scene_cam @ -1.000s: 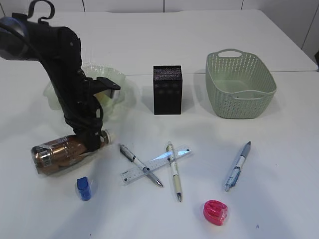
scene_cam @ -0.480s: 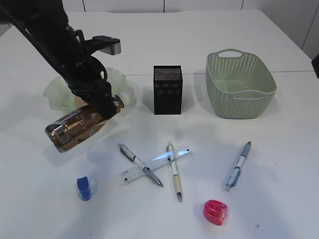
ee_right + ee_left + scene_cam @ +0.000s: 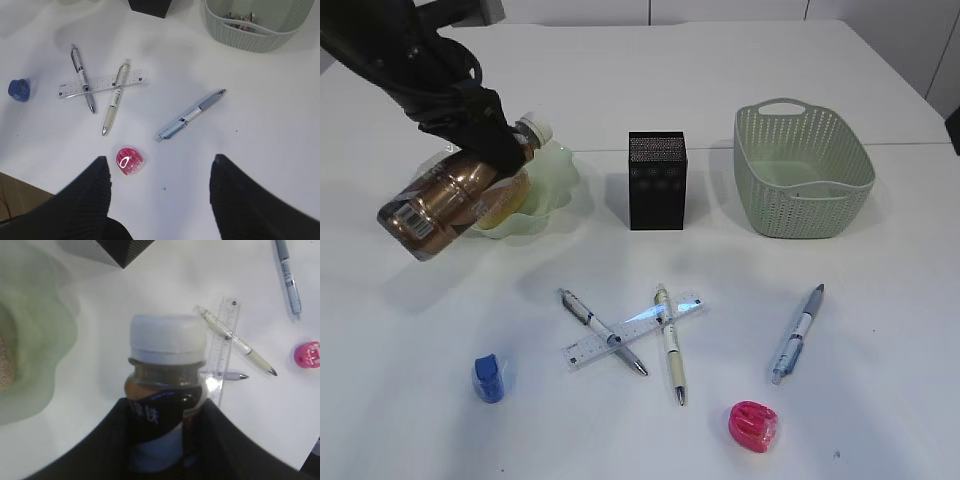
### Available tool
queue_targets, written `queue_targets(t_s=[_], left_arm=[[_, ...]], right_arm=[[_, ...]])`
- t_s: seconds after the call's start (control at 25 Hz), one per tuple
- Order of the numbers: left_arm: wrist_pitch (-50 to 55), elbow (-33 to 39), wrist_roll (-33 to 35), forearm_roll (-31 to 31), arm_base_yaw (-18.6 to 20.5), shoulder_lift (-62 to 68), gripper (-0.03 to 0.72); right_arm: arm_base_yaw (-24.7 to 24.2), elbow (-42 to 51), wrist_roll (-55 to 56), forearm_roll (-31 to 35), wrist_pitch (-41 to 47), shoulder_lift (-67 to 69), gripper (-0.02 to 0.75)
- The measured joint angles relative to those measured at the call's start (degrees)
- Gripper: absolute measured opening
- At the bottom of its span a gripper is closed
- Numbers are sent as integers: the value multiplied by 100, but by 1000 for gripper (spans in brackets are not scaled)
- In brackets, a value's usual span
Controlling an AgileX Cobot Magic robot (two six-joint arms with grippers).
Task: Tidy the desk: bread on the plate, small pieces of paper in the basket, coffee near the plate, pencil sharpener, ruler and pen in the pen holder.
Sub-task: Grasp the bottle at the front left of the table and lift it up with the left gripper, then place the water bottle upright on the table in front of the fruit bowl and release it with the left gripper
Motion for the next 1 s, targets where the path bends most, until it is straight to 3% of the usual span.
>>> queue_targets(t_s=[0.68,0.8,1.0], left_arm=[[411,22,-152,87,0,-1253,273],[411,306,-192,87,0,-1593,273],[251,1388,-208,153,0,-2369,272]], right_arm=[[0,0,0,0,-8,0,493],[0,0,0,0,-8,0,493],[0,0,0,12,-8,0,493]])
